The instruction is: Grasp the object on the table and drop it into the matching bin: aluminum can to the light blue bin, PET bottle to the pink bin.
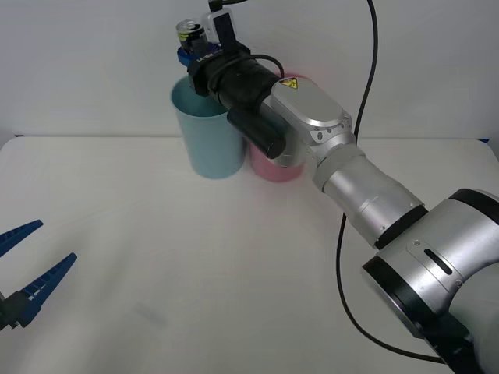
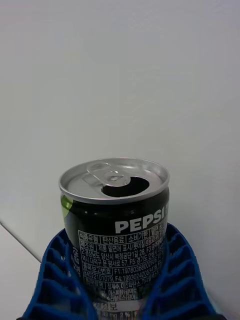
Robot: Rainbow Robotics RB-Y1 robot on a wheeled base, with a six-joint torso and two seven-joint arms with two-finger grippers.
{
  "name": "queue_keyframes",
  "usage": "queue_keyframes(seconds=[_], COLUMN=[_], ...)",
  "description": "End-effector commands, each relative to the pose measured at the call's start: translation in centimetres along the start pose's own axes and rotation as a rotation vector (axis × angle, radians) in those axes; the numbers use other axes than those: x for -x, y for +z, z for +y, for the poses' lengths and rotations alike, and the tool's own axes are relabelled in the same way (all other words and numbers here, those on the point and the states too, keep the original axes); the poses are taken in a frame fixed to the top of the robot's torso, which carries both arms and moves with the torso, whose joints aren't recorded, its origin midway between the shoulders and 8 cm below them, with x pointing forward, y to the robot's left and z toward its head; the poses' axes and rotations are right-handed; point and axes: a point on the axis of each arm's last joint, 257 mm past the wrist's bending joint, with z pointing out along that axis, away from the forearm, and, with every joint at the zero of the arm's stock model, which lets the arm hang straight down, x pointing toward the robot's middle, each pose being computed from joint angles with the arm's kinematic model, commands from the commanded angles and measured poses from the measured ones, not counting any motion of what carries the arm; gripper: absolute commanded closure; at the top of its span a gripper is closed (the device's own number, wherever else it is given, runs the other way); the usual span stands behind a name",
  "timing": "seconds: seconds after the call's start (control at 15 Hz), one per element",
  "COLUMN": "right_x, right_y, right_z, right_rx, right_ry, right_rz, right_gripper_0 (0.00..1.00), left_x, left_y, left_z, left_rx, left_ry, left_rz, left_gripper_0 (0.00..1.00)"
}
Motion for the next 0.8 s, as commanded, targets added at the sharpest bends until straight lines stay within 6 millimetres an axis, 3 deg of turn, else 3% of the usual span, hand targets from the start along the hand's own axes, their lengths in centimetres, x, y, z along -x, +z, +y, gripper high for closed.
queue_keyframes(seconds=[0.07, 0.53, 0.8], right_x=[0.4, 0.3, 1.4], right_y=[0.1, -0.5, -3.1], right_z=[-0.3, -0.6, -0.2], right_rx=[-0.004, 0.042, 0.102], right_ry=[-0.022, -0.044, -0.026], right_rz=[-0.004, -0.008, -0.075], right_gripper_0=[0.00, 0.00, 0.00], left_x=[0.0, 0.0, 0.0], left_y=[0.0, 0.0, 0.0], left_z=[0.0, 0.0, 0.0], left_rx=[0.000, 0.000, 0.000], left_ry=[0.000, 0.000, 0.000], left_rz=[0.000, 0.000, 0.000], left_gripper_0=[0.00, 0.00, 0.00])
